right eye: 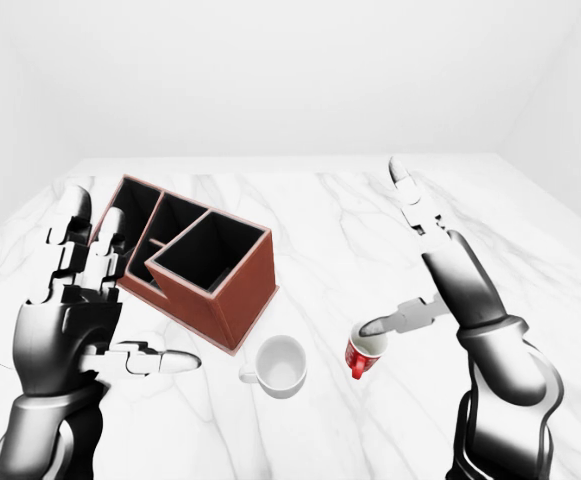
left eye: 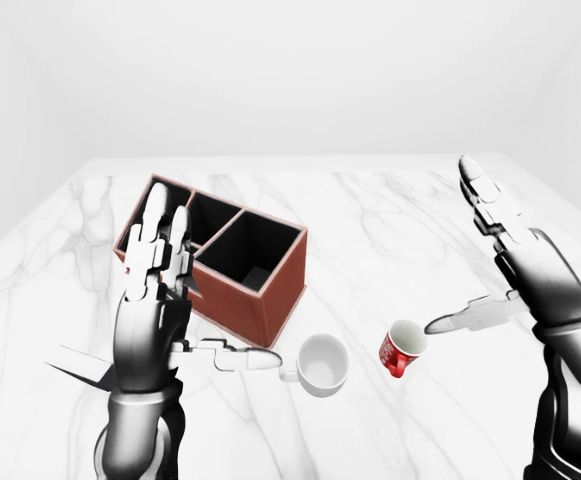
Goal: Pick up the red mug and place it to the right of the caddy.
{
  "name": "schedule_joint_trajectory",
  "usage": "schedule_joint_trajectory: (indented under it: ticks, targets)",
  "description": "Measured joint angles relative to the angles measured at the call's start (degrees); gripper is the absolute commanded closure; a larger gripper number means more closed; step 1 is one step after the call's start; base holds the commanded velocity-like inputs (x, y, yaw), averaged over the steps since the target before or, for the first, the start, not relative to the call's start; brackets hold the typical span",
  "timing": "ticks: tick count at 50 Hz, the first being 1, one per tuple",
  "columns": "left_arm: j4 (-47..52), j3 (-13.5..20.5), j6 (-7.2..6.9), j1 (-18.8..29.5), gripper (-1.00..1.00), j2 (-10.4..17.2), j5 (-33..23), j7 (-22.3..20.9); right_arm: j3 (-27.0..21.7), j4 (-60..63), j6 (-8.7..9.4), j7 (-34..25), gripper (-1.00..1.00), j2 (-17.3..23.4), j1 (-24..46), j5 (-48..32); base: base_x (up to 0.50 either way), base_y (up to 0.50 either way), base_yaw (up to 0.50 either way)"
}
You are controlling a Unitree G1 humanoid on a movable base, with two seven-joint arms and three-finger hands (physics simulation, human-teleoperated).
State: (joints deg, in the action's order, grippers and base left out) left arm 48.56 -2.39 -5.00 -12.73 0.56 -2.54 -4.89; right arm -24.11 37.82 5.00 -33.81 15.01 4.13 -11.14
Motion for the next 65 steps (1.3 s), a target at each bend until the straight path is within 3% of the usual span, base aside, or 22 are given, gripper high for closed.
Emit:
schedule_joint_trajectory:
  ticks: [39,65]
  targets:
    - [-2.0,0.1,0.0,0.2,-1.0,0.0,-0.1,0.1,-0.7,-8.4,0.0,-6.2,-1.0,-2.8,-6.4,-5.9,0.0,0.0,0.0]
    - [-2.3,0.0,0.0,0.2,-1.0,0.0,-0.2,0.2,-1.4,-14.5,0.0,-6.2,-1.0,-2.9,-8.1,-8.3,0.0,0.0,0.0]
